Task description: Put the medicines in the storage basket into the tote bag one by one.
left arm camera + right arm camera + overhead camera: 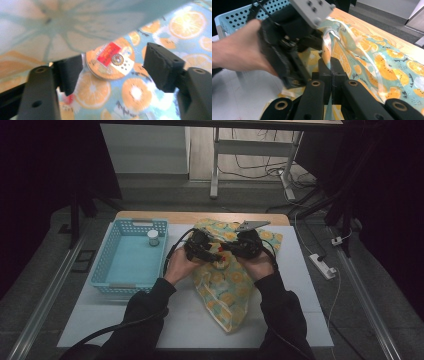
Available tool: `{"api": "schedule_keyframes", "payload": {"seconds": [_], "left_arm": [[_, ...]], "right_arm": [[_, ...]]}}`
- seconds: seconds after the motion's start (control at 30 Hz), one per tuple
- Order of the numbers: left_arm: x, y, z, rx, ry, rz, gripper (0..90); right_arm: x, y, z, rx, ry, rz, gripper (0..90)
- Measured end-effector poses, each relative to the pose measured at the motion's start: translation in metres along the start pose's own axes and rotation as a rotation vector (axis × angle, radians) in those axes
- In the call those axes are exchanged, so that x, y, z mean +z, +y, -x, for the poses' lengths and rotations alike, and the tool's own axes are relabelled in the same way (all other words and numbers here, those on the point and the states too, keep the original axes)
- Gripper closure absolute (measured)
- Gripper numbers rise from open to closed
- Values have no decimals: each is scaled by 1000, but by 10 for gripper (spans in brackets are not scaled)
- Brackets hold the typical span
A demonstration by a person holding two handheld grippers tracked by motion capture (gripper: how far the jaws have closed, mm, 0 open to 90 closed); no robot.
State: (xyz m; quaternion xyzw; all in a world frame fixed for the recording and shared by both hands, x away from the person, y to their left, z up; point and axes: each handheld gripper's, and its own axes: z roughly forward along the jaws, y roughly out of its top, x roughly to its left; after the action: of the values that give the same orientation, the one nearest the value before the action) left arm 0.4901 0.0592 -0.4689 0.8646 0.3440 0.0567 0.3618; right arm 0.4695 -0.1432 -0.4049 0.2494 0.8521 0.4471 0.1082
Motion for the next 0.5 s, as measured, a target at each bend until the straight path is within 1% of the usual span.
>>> {"api": "schedule_keyframes", "payload": {"seconds": [0.07,0.17,0.23,0.33,0.4,0.43,0.47,0.5], "left_arm": [[-6,-1,1,7,-8,-5,242],[-15,-3,3,4,-25,0,205],[-20,-4,3,15,-27,-7,185],[-27,-6,3,5,-36,-4,139],[-31,-8,2,-2,-51,6,114],[-33,-9,1,-7,-56,1,87],[-34,-9,1,-2,-52,-6,52],[-36,-10,1,5,-46,-8,36]], "right_arm": [[0,0,0,1,-1,0,900],[0,0,0,1,-1,-1,900],[0,0,0,-1,1,-1,900],[0,0,1,-1,-2,-3,900],[0,-1,1,2,-3,-3,900],[0,-1,1,2,-3,-3,900],[0,-1,1,2,-3,-3,900],[0,-1,1,2,-3,-3,900]]}}
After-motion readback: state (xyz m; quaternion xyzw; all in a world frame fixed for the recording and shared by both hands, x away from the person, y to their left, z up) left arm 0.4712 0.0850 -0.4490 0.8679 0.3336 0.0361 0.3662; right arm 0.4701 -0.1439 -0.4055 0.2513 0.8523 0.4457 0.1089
